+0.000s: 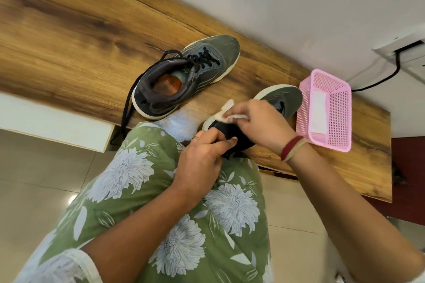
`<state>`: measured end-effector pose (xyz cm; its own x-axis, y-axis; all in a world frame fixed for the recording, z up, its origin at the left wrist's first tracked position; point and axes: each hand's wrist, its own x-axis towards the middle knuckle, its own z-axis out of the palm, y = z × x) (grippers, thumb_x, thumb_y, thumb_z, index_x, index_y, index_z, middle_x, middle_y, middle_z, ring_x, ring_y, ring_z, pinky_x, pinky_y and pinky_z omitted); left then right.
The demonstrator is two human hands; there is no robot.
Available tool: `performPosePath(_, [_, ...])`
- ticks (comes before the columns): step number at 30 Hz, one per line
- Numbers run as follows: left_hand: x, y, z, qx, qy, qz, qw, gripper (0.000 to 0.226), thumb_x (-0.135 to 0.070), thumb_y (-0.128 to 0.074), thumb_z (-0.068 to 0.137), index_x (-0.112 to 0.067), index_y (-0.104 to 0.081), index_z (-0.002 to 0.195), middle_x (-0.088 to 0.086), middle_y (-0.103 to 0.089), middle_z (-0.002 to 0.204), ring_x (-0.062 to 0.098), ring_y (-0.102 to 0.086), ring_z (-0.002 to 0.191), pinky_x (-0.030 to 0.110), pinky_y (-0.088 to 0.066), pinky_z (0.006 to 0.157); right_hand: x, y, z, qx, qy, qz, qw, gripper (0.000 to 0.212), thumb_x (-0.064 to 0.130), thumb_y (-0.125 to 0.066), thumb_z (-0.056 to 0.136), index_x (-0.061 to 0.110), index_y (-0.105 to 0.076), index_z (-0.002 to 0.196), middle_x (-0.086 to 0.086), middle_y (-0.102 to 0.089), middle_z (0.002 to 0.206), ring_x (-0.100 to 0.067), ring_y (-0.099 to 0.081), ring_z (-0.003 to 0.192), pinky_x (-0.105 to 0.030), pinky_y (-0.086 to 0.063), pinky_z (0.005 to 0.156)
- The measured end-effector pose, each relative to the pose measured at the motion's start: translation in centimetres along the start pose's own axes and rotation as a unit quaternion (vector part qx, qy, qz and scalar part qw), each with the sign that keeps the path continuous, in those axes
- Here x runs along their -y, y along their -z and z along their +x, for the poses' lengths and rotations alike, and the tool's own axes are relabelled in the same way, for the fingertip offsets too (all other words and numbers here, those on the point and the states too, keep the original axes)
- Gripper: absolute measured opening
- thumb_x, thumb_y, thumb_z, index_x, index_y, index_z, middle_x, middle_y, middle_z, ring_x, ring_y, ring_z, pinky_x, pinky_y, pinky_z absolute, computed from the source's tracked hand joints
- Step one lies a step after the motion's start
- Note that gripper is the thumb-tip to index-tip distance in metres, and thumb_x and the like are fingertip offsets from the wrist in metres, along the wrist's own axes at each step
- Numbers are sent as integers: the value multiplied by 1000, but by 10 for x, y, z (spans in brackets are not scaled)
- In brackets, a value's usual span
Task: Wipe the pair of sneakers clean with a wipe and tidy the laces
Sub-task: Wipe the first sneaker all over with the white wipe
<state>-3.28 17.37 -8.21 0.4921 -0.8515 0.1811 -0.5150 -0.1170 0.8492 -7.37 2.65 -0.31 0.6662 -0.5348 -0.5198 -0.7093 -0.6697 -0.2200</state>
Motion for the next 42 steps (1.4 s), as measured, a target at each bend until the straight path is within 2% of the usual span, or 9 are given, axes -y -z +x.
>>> performPosePath(6, [0,1,2,-7,10,1,1000,42,1,-62,69,-18,-72,105,-2,-59,84,23,-57,78,38,-53,51,-1,-4,-4,-47,18,-62,997,36,17,-50,86,38,-66,110,6,-67,113,-19,-60,104,-35,-49,85])
performPosePath(10, [-2,2,3,5,2,12,1000,41,1,-62,69,-20,-72,104,-3,-59,86,21,-57,79,36,-52,49,-1,-4,-14,36,70,-39,996,34,17,-52,86,39,-67,108,9,-68,111,-15,-61,103,-35,-50,86])
performPosePath(14, [0,0,3,-8,6,-4,1000,39,-3,-62,72,-19,-72,106,-3,-58,84,20,-56,78,38,-52,51,-28,9,-7,-110,-2,52,993,36,9,-54,85,34,-70,106,7,-69,110,-17,-61,102,-36,-49,89])
performPosePath(18, [1,1,3,3,28,-10,1000,44,3,-71,69,-19,-71,108,-3,-59,88,21,-57,82,40,-54,56,-24,-12,-19,12,134,-60,989,37,17,-49,89,39,-61,117,8,-67,115,-20,-63,102,-40,-53,80])
performPosePath(25, [1,1,2,8,34,0,999,48,3,-74,68,-22,-70,109,-5,-58,89,21,-57,82,40,-54,54,-29,-10,-11,8,160,-106,981,40,19,-46,88,42,-57,119,15,-63,119,-16,-61,108,-39,-53,79])
performPosePath(33, [3,1,3,3,28,-2,1000,44,0,-70,70,-21,-70,109,-5,-58,89,21,-57,81,41,-54,54,-24,-9,-11,40,98,40,994,40,5,-49,85,33,-69,105,7,-70,103,-3,-64,81,-25,-51,71])
performPosePath(35, [4,1,4,-6,25,-5,1000,43,-4,-65,72,-22,-69,111,-6,-56,89,21,-57,81,40,-54,54,-31,4,-1,-18,22,156,987,37,1,-52,86,30,-71,101,6,-70,100,-6,-60,71,-21,-48,64])
performPosePath(38, [5,-1,4,-8,22,-5,1000,46,-2,-65,72,-22,-69,112,-6,-55,88,20,-56,81,40,-53,53,-33,6,9,-137,-32,102,985,35,6,-50,88,30,-70,104,2,-68,109,-17,-60,97,-31,-48,86])
performPosePath(42, [6,-1,4,-6,15,9,1000,46,-2,-67,70,-22,-69,111,-5,-56,89,20,-56,81,40,-53,51,-19,-5,6,1,36,-13,999,34,11,-52,85,34,-70,103,4,-69,107,-17,-61,100,-37,-49,87])
